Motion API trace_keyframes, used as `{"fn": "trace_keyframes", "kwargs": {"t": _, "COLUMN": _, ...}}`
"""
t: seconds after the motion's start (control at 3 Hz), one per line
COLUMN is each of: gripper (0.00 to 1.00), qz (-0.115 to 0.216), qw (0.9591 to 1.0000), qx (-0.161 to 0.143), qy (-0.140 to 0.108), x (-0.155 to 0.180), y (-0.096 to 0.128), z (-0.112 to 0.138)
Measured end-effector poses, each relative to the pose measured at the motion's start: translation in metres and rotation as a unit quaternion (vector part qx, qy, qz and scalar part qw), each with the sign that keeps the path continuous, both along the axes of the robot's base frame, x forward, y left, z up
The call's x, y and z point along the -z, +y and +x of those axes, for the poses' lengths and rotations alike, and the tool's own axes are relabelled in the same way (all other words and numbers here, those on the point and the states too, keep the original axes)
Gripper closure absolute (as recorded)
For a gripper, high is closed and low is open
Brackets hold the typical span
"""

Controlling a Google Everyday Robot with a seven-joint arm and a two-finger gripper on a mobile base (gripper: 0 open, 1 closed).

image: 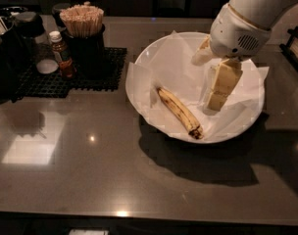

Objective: Pick banana from white bowl

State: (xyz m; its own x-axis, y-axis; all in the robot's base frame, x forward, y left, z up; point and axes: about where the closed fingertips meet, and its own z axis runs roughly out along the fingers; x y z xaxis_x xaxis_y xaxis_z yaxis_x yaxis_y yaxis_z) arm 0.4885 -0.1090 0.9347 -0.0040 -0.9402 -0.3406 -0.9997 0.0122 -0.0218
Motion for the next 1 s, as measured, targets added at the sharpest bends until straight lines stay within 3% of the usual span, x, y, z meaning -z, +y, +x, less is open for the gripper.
{"fn": "trace_keyframes", "kwargs": {"t": 0.67, "gripper": 0.61, "qz": 0.001, "qw": 1.0, "qx": 0.0, "qy": -0.001, "x": -0.0002, "y": 0.0004, "z": 0.0006}}
{"fn": "trace_keyframes", "kwargs": {"t": 1.0, "gripper": 0.7, "qz": 0.001, "qw": 1.0, "qx": 0.0, "qy": -0.001, "x": -0.0002, "y": 0.0004, "z": 0.0006}}
